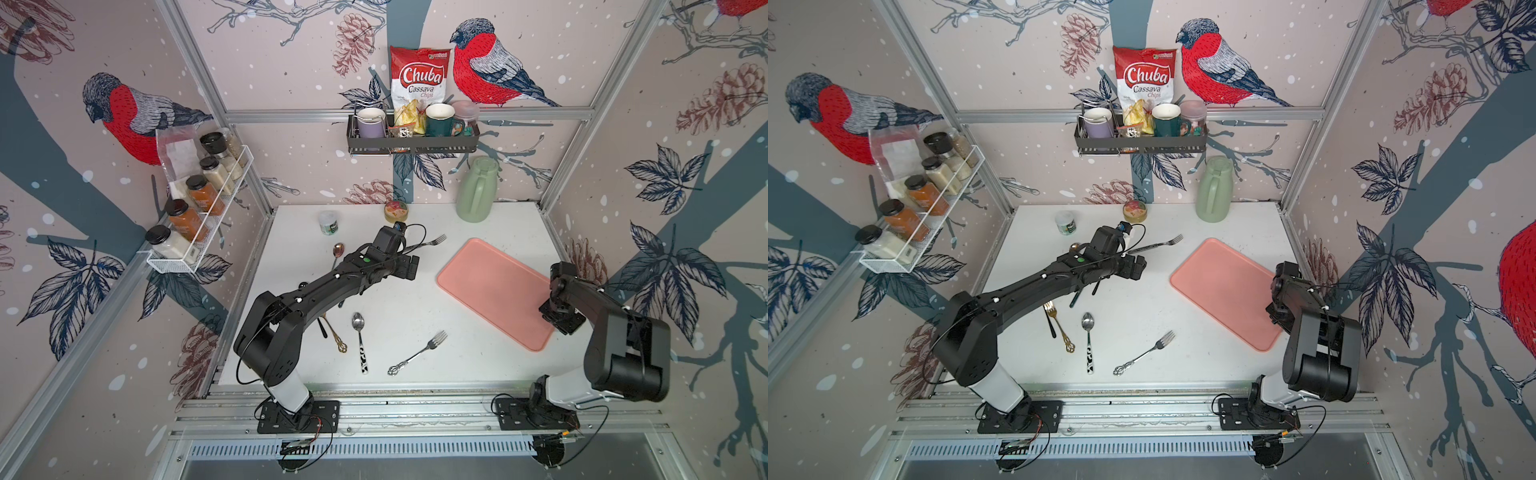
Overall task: Set the spoon and fork side by side
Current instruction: Adjust the tray at the center of the board.
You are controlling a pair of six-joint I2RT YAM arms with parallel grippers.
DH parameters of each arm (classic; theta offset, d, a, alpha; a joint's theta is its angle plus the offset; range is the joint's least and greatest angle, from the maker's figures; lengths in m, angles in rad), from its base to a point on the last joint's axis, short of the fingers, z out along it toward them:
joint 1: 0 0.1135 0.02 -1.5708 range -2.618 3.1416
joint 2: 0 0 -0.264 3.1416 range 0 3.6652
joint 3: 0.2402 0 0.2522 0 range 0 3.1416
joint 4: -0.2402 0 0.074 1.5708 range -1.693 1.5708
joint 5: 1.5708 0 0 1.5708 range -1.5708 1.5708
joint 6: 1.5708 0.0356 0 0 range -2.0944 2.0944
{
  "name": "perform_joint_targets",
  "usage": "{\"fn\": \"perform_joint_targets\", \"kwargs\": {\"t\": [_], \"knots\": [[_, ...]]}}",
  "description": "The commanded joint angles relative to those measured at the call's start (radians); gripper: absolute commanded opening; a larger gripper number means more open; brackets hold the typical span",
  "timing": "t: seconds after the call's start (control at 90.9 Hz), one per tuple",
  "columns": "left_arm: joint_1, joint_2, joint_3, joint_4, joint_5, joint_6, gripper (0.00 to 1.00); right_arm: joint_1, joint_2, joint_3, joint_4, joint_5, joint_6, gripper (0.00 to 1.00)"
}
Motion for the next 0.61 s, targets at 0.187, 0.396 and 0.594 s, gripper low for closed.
{"fn": "perform_joint_targets", "kwargs": {"t": [0.187,0.396,0.594], "knots": [[-0.029,0.328,0.348,-0.216,0.119,0.020,0.84,0.010,0.087,0.060,0.006,-0.013,-0.088,0.10],[-0.058,0.479,0.508,-0.308,0.079,0.021,0.81,0.125,0.177,0.145,-0.037,0.121,-0.133,0.00],[-0.067,0.603,0.676,-0.387,0.035,0.052,0.79,0.184,0.230,0.181,-0.059,0.180,-0.145,0.00]]}}
